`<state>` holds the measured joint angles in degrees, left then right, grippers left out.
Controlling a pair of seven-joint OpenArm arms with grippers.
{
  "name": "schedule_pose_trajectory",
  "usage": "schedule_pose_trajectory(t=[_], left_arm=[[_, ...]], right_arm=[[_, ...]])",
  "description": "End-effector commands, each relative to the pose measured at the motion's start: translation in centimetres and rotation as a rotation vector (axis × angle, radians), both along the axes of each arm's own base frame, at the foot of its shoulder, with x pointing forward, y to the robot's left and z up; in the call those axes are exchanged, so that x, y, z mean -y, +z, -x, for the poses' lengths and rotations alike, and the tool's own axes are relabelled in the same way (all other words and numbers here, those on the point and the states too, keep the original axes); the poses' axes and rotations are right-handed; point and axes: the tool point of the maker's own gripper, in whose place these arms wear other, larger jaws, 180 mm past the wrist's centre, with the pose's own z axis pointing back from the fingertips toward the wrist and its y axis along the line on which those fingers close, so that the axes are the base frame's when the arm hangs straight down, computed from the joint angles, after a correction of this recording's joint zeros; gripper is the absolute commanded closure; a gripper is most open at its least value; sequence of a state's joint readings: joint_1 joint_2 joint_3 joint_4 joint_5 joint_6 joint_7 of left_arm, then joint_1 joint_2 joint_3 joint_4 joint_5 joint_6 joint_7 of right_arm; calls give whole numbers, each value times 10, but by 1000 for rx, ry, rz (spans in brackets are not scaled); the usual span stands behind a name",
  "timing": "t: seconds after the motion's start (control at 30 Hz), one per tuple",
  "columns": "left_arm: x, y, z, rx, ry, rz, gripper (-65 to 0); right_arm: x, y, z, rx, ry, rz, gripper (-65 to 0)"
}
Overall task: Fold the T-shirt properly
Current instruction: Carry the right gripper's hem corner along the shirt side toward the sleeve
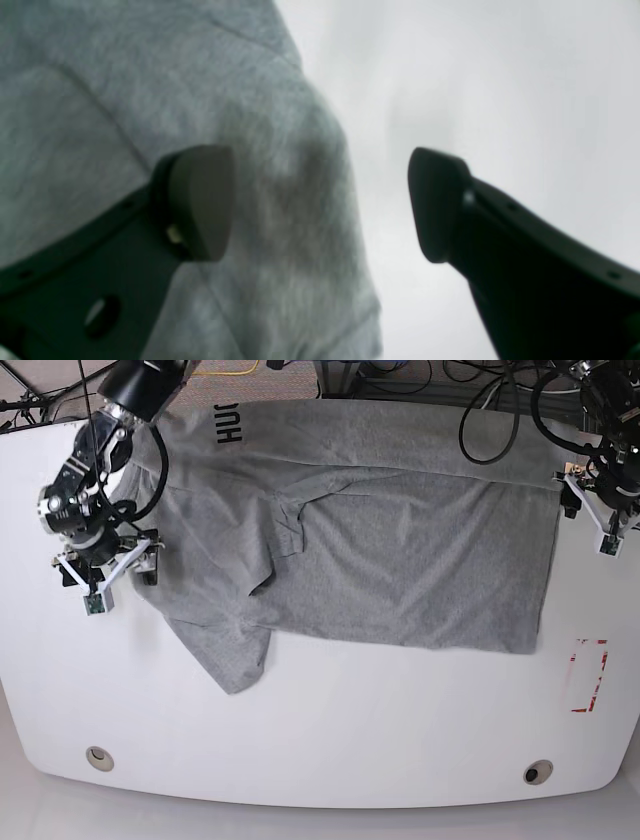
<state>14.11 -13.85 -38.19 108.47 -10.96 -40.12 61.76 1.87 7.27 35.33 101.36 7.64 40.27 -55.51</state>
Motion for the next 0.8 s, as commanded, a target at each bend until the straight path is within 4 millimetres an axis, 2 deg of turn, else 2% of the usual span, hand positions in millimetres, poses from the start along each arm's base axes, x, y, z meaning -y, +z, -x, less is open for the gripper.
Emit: schedule_pose_trajectory(t=[0.0,0.2,0.37,0.5,0.77], left_arm=[[-5,15,-10,48,-3,-22,-426],[-6,17,-13,55,-2,-23,-426],[-6,18,-13,58,-2,-24,-426],[-6,18,-13,58,-2,-24,-426],[-6,18,-13,58,-2,-24,-426]], right_arm=[[8,11,-31,48,-12,-31,-509],[10,5,-67,55,-18,-126,-509],[11,0,-87,67,-23,-192,-509],[8,-10,-95,62,-6,-221,-509],[-15,-33,-102,54,74,-245,-509]])
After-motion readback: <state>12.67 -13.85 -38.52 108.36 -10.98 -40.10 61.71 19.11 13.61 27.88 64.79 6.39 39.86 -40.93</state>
